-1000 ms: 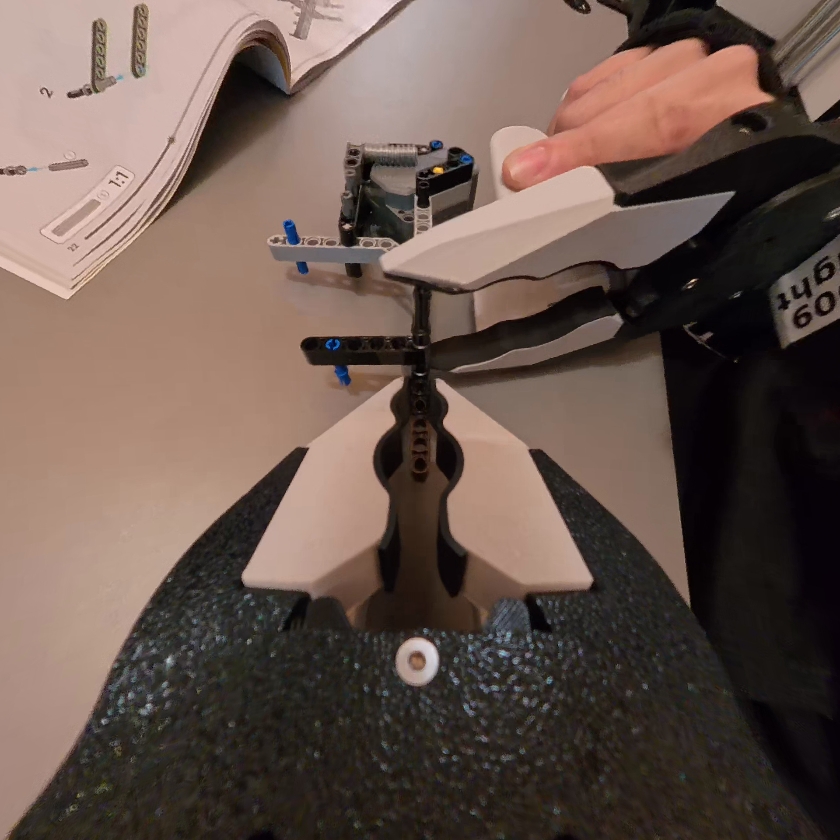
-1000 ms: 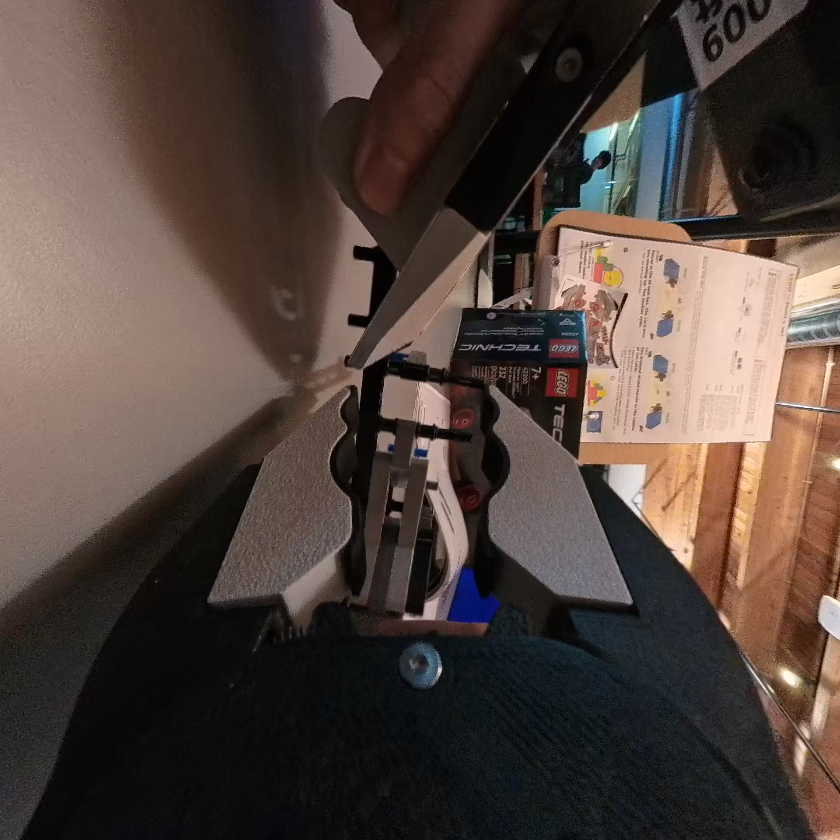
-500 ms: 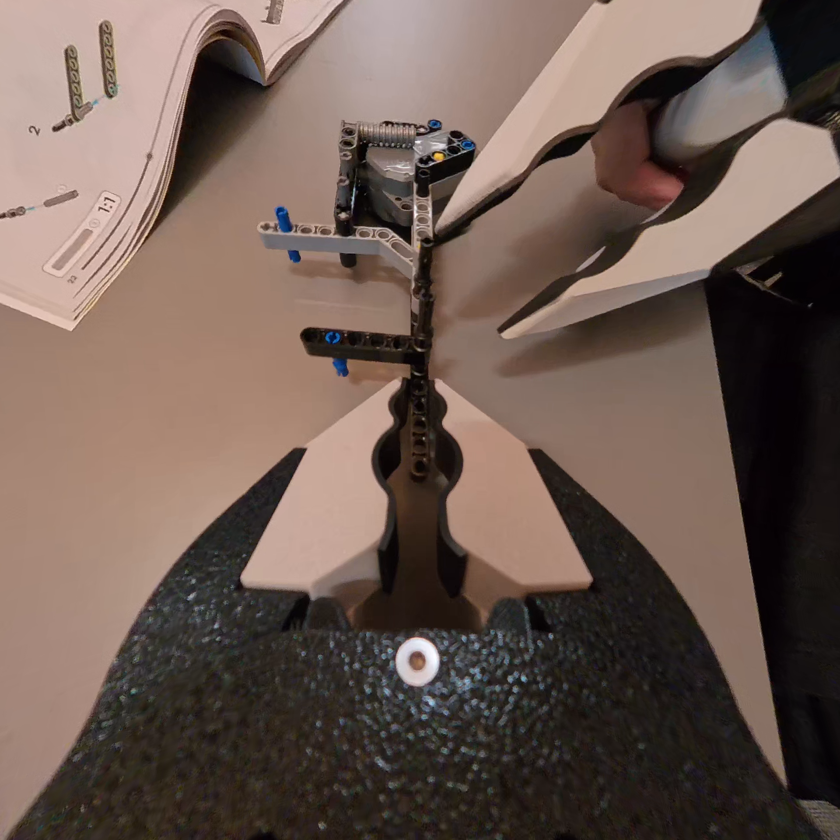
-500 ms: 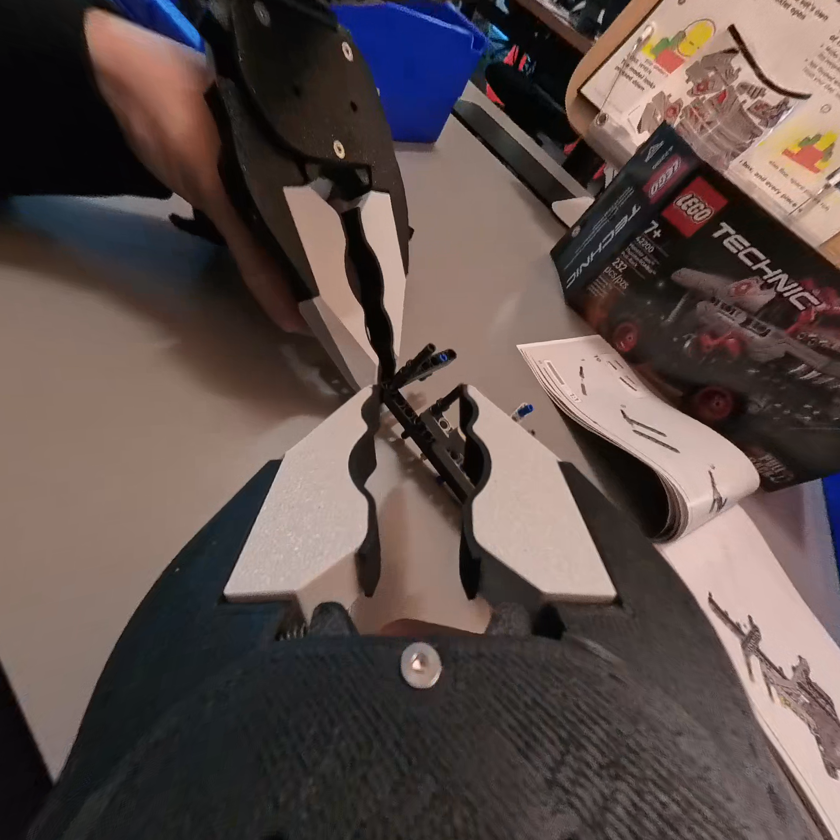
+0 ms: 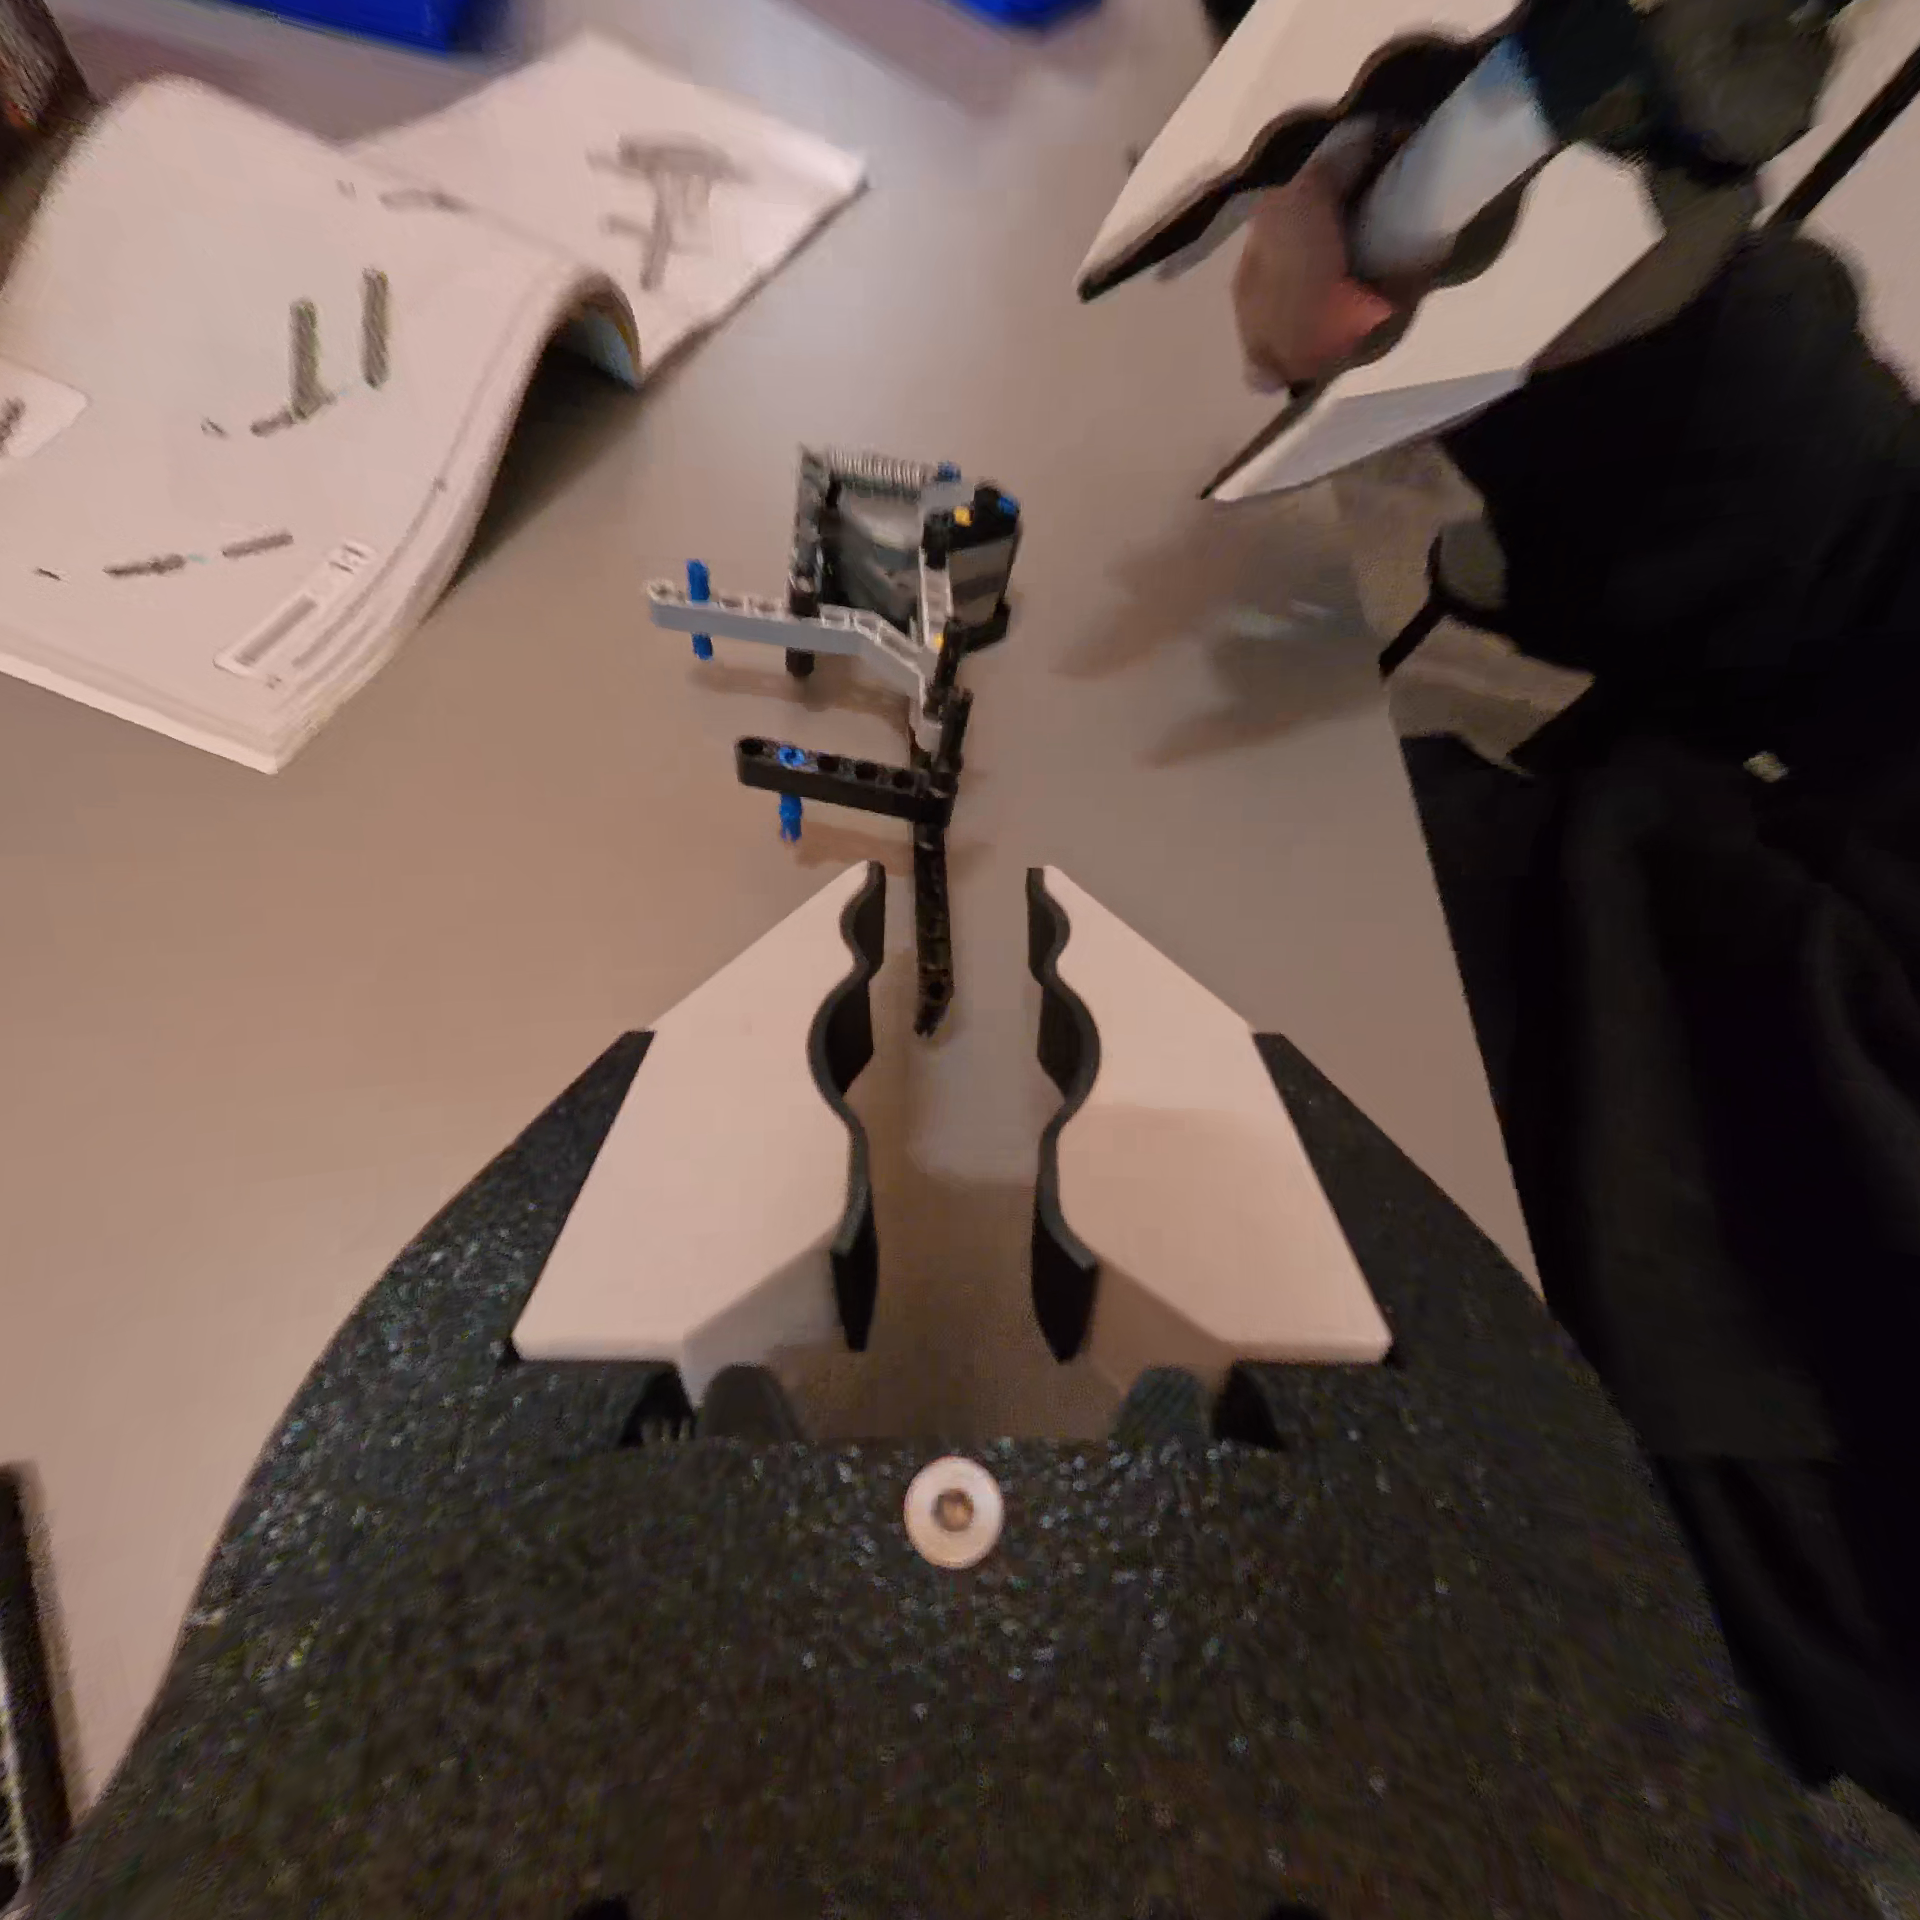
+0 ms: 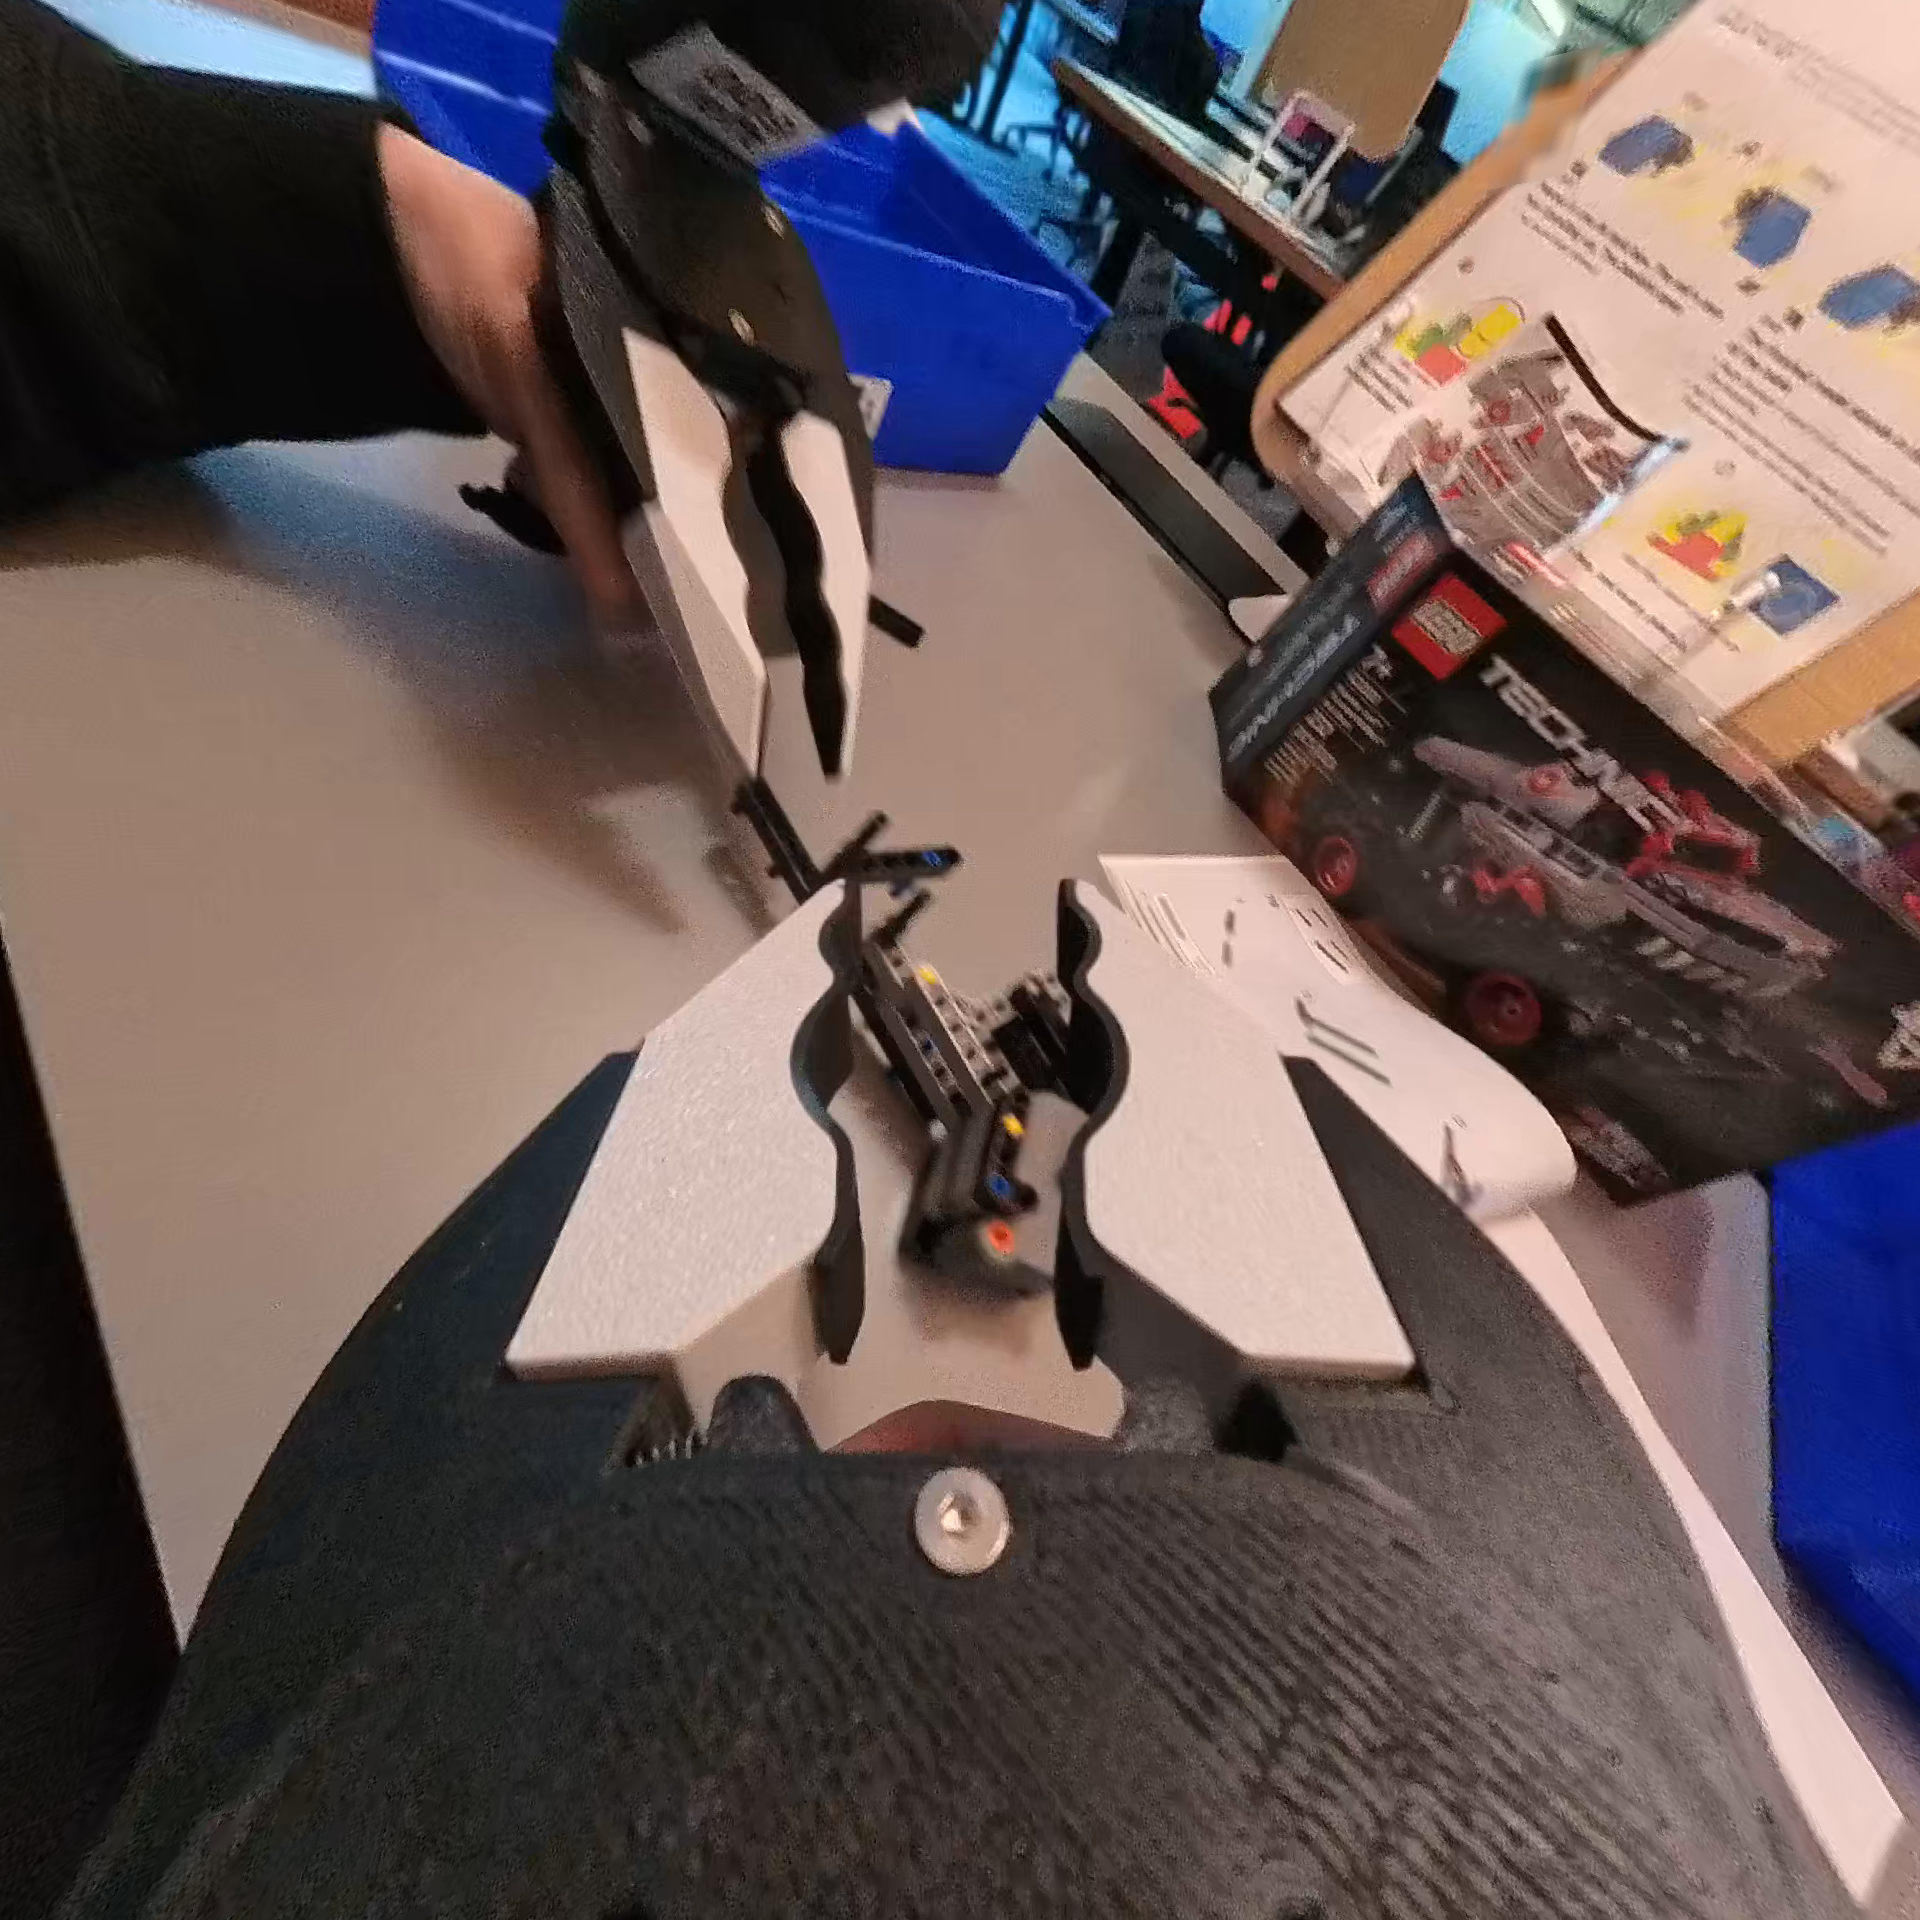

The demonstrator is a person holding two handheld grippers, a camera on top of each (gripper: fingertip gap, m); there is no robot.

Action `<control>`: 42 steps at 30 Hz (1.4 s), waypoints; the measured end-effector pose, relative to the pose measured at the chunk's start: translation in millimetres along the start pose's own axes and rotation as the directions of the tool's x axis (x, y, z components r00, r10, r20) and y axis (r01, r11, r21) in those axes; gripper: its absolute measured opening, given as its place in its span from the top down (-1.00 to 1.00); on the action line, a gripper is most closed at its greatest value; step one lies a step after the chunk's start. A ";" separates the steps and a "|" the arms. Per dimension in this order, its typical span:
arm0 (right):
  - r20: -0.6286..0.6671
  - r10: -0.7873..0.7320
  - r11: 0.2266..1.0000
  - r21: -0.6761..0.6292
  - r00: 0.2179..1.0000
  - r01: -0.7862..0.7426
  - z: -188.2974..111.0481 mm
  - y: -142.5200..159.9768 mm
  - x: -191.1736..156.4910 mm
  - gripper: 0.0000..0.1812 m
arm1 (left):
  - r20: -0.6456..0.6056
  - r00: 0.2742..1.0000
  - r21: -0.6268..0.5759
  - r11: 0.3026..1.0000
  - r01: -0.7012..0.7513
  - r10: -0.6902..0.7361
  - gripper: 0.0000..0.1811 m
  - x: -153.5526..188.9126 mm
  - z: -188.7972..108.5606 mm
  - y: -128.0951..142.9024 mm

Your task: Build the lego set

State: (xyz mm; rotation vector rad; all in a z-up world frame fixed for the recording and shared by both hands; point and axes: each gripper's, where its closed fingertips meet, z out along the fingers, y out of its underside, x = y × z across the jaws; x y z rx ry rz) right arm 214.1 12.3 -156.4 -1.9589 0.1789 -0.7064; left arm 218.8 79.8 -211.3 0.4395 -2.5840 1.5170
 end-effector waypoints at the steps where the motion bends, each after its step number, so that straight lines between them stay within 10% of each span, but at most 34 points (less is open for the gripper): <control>1: -0.025 0.016 1.000 -0.014 1.000 -0.016 -6.5 6.3 11.7 0.61 | 0.000 1.000 0.047 0.999 0.014 -0.014 0.72 -2.2 -5.6 -5.9; 9: -0.358 0.256 0.884 -0.289 0.898 -0.367 -75.5 117.5 98.8 0.57 | 0.119 0.977 0.264 0.954 0.143 -0.179 0.73 -39.5 -21.9 -30.3; 18: -0.481 0.195 0.852 -0.350 0.855 -0.390 -95.0 175.4 162.3 0.54 | 0.028 0.990 0.123 0.984 0.130 -0.135 0.49 -51.4 17.3 -42.7; 29: -0.745 -0.001 0.986 -0.113 0.668 -0.126 -100.6 157.5 227.4 0.74 | -0.203 0.957 0.063 0.973 0.222 -0.205 0.53 -51.7 40.9 -38.4; 42: -0.739 -0.052 0.988 -0.135 0.672 -0.072 -95.1 155.7 222.5 0.76 | -0.287 0.924 0.041 0.960 0.277 -0.254 0.84 -41.6 30.1 -27.9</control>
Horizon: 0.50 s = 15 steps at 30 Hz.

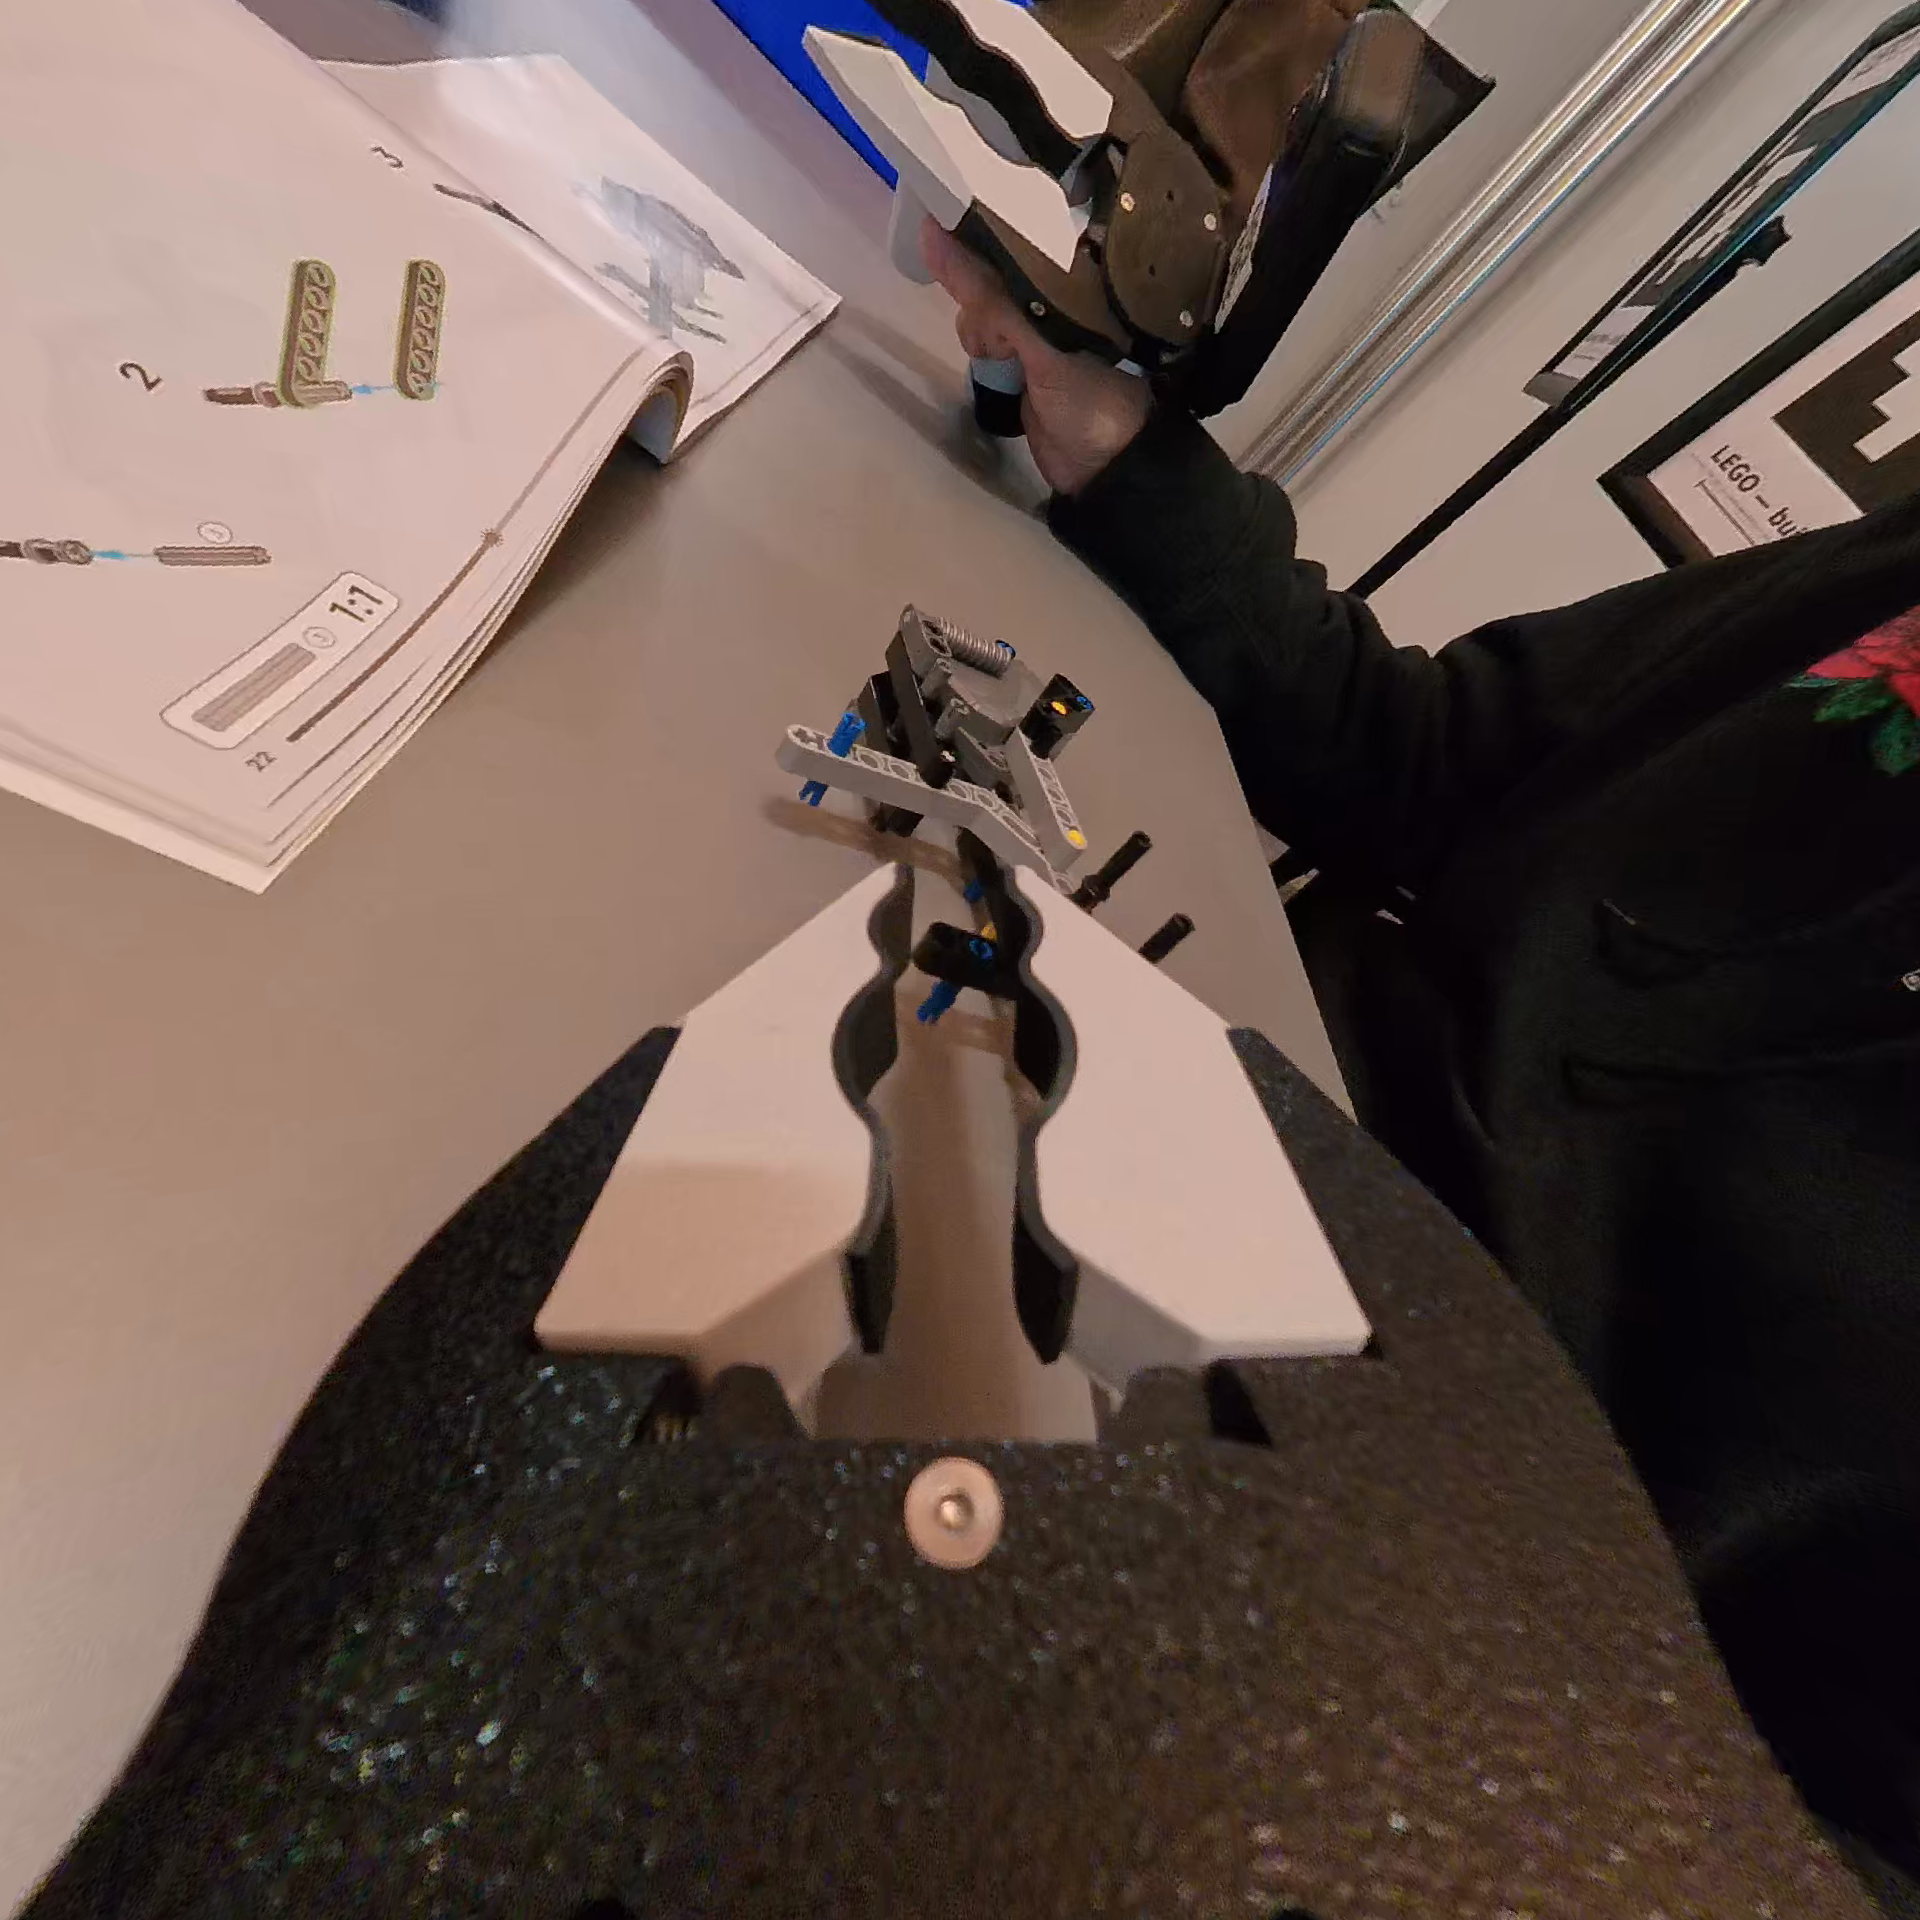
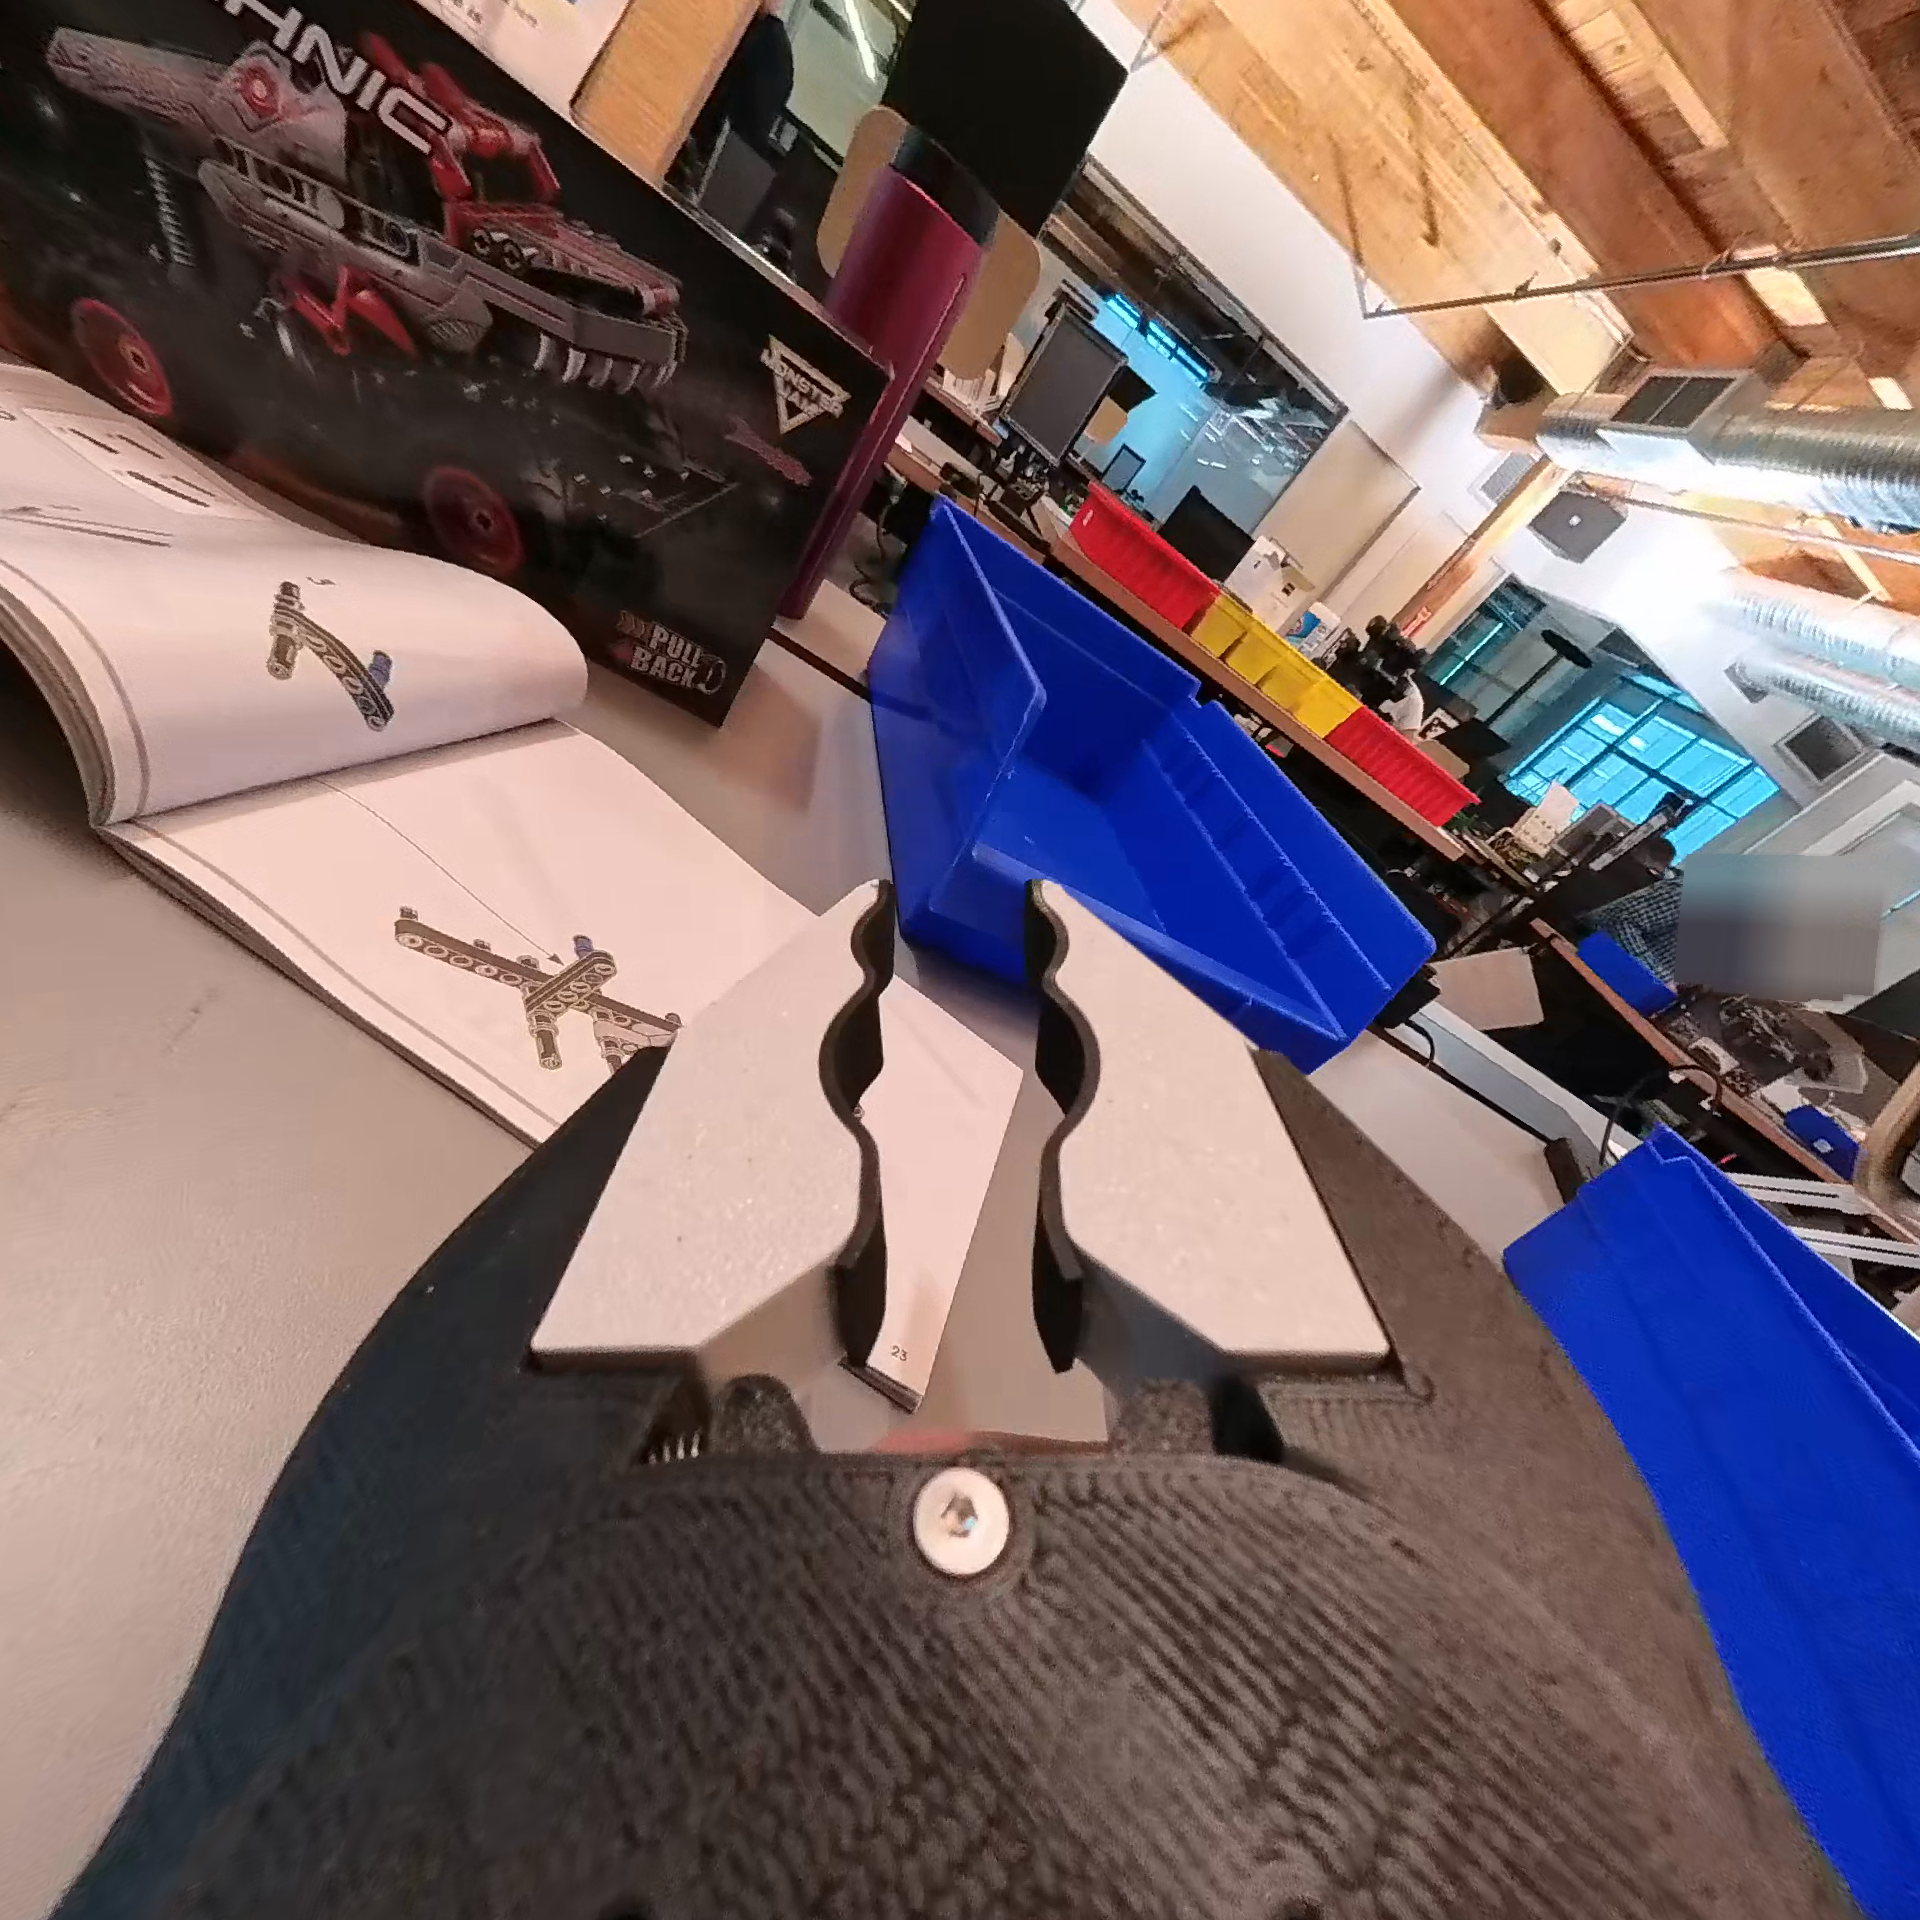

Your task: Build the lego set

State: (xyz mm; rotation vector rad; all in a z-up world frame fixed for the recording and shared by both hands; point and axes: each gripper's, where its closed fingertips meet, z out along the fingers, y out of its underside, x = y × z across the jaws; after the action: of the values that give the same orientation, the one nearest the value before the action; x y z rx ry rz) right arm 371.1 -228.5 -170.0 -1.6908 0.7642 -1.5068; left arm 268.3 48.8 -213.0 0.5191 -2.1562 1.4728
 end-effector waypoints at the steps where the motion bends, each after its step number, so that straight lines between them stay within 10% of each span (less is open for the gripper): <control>1: 0.002 -0.006 1.000 0.000 1.000 0.006 -0.1 -0.1 -0.8 0.76 | -0.006 1.000 0.001 1.000 0.001 -0.001 0.85 1.4 -0.6 0.6; 15: 0.022 -0.093 0.996 -0.012 0.995 0.093 1.3 1.0 -11.5 0.76 | -0.021 0.992 -0.031 0.992 0.122 -0.123 0.76 -2.2 7.8 6.9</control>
State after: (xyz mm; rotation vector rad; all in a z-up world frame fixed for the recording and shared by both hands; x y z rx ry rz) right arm 370.9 -219.5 -177.2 -1.7705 0.6935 -1.5477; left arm 264.9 44.0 -221.9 0.6103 -2.0864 1.3720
